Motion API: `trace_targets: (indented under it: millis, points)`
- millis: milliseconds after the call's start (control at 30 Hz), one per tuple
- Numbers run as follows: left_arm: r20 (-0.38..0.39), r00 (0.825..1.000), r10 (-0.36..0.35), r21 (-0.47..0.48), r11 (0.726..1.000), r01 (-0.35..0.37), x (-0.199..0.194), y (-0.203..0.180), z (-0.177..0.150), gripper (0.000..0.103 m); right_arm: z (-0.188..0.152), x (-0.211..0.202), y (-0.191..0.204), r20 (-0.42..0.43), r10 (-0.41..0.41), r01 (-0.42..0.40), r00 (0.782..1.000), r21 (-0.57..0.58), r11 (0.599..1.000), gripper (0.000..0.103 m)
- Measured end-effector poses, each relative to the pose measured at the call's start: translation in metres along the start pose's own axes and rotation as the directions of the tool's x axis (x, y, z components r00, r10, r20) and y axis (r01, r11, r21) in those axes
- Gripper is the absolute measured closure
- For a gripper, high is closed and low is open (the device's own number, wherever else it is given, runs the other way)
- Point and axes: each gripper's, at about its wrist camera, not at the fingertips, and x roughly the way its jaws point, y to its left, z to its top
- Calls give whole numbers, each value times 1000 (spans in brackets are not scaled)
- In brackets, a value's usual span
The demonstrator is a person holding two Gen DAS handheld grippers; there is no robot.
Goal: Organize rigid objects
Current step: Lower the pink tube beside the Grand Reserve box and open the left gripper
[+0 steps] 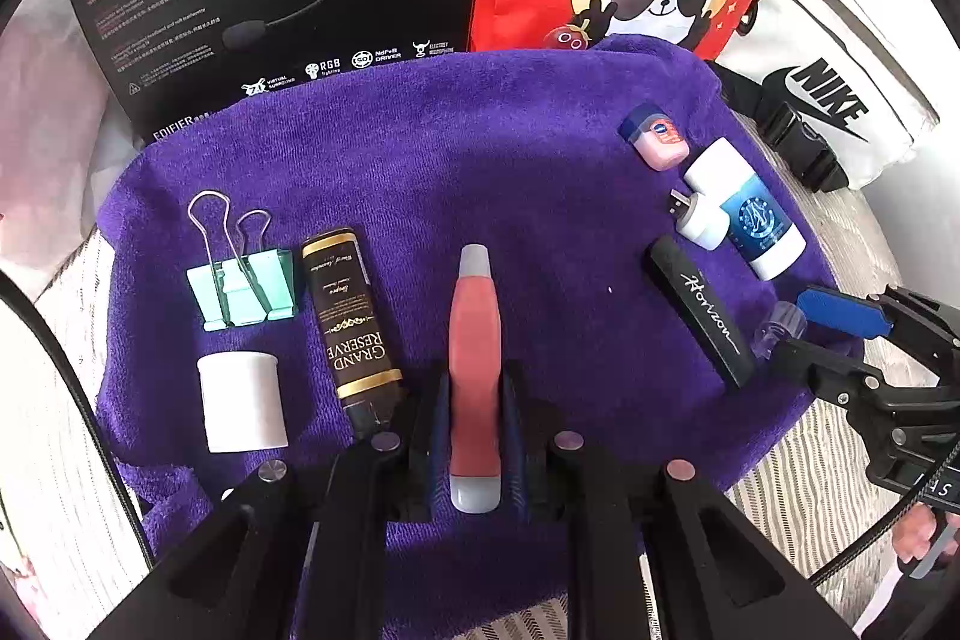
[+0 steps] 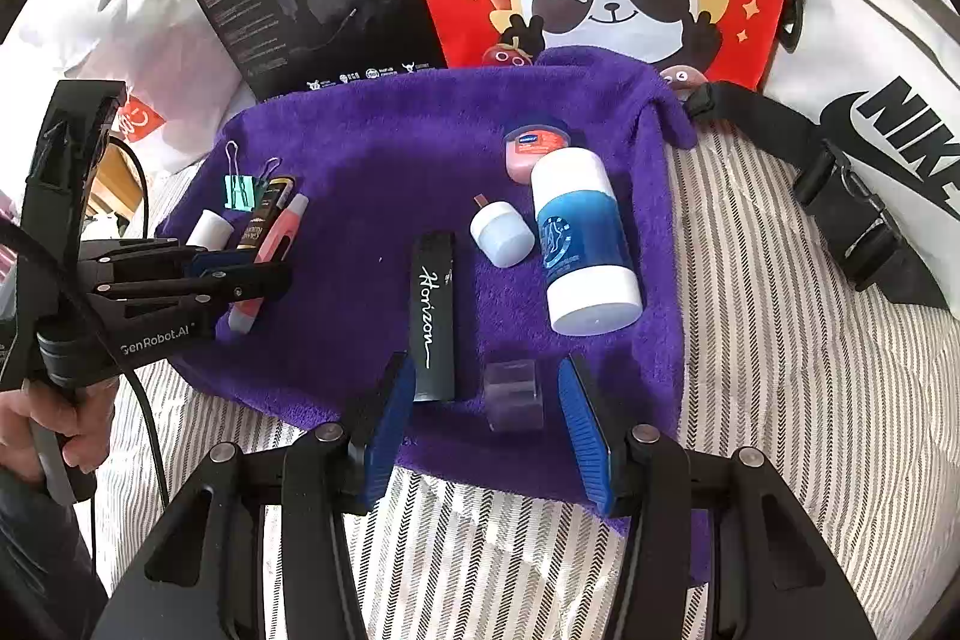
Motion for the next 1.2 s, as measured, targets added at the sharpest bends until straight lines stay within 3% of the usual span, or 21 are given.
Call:
trace_targets:
  millis: [200,500,633,800,967,1200]
  points:
    - [-2,1000,14,10,1000,-14,-1,-4,-3,85,0,3,3,-8,1,-1,1000,-11,1000,53]
    - [-12,1000,10,9,1000,-10,-8,-5,-16,72,-1,7,4,-19,-3,3,1000,-25,1000,53]
    - [-20,999,47,14,999,-47,-12,-3,-24,58,-4,6,5,-13,-10,9,1000,-25,1000,51]
    - [1,998,55,3,998,-55,-25,1,-31,54,-7,2,8,-4,-15,15,1000,-37,999,46]
    - [25,996,80,3,997,-80,-35,-1,-34,43,-8,-1,10,0,-19,19,1000,-37,999,45]
    - [47,995,91,-21,996,-90,-46,2,-40,26,-13,-4,10,2,-21,21,1000,-47,999,27]
